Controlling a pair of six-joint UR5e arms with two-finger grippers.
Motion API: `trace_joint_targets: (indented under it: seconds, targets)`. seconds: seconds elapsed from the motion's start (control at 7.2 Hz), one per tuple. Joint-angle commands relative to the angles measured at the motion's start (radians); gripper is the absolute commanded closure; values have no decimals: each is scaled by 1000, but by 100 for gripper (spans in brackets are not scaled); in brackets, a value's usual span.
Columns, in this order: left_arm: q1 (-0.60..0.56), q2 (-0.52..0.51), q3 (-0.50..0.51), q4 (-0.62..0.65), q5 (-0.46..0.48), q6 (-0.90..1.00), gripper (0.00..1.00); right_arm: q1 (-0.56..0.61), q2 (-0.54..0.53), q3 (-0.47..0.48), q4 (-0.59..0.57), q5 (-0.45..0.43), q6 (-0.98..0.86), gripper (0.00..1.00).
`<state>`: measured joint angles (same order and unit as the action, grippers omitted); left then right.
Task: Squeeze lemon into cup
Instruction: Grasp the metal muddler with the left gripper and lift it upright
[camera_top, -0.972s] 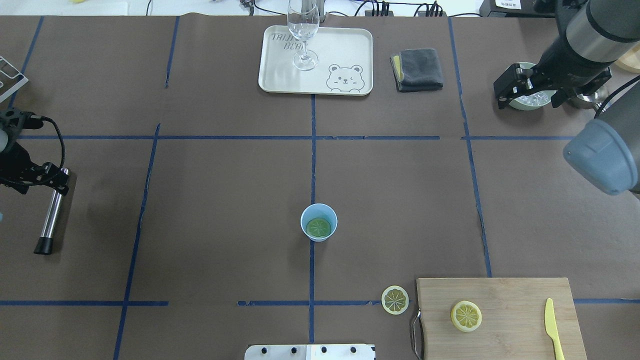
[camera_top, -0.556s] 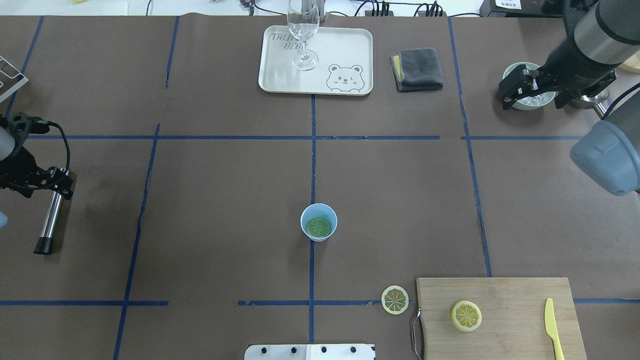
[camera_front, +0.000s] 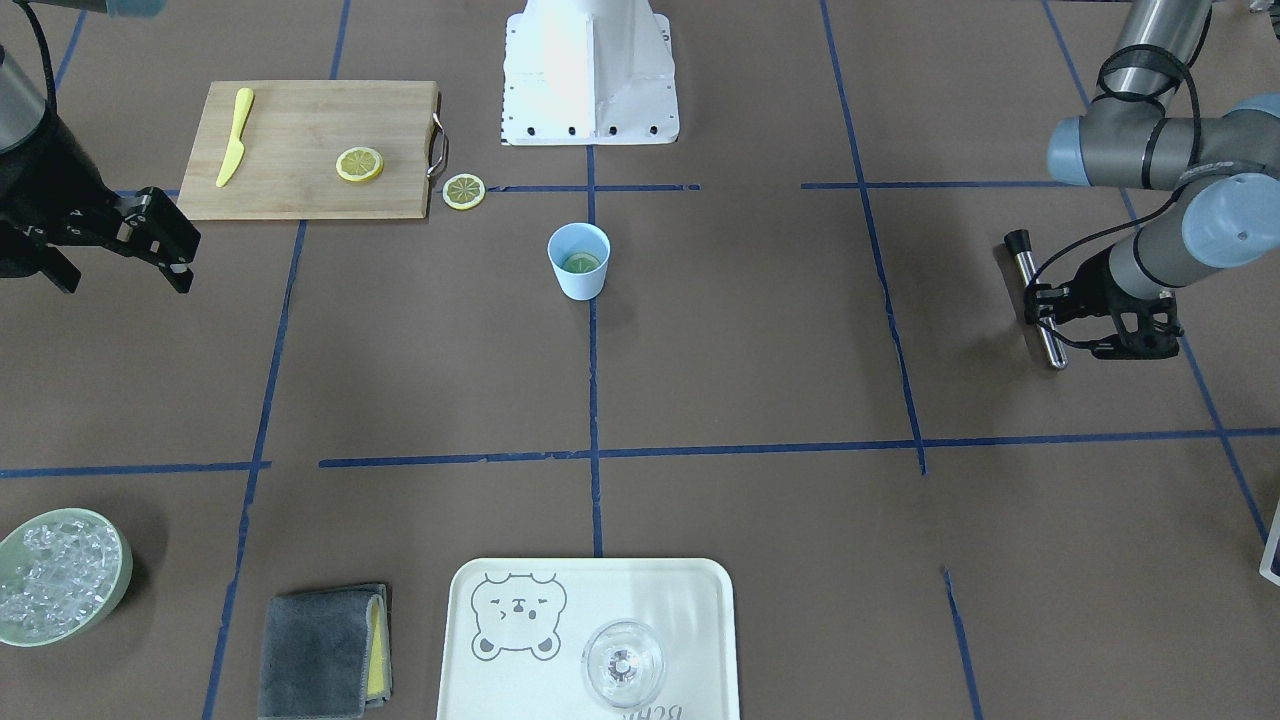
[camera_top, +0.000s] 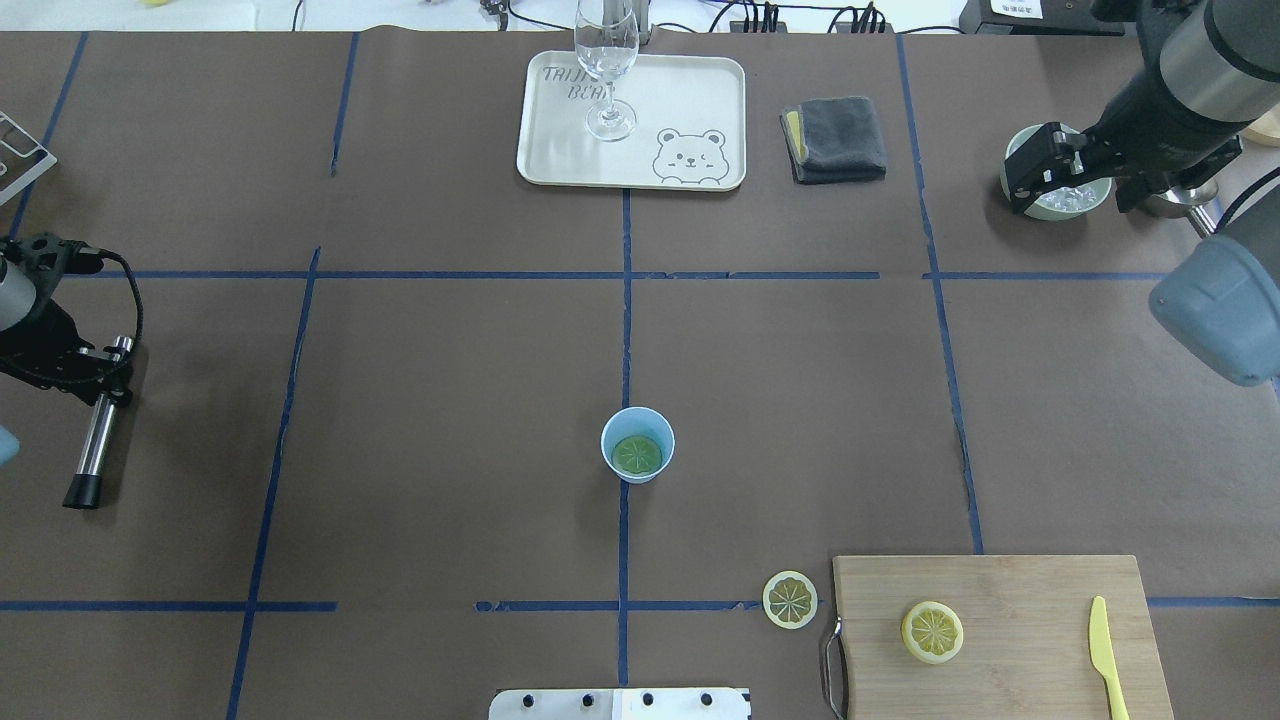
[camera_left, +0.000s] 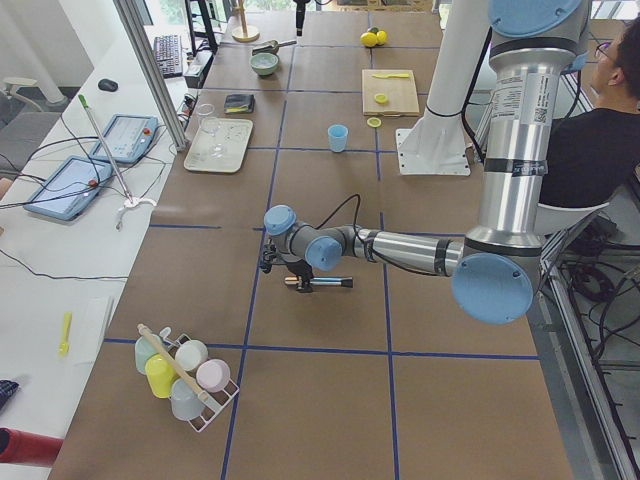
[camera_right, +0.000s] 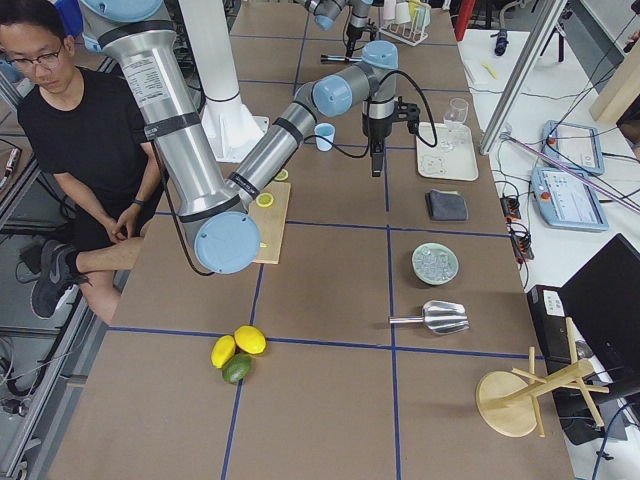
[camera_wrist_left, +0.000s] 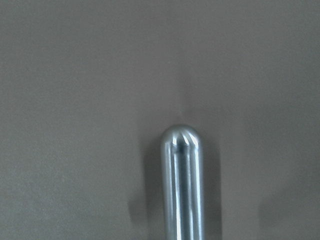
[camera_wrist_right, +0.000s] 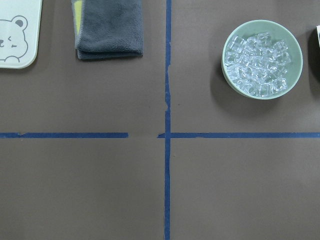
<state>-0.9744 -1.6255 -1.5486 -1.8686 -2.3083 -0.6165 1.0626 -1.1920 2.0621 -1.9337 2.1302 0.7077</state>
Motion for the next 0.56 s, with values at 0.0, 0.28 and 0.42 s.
trace_joint_targets:
  seconds: [0.0, 0.28, 0.42]
  targets:
    - [-3, 1, -34, 0, 3, -20, 100, 4, 0, 3, 1, 7, -1, 0]
    - [-12, 13, -153, 9, 7, -20, 100, 39, -27, 1, -1, 16, -51, 0]
    - [-13, -2, -221, 8, 56, -19, 100, 93, -88, -6, -1, 48, -179, 0]
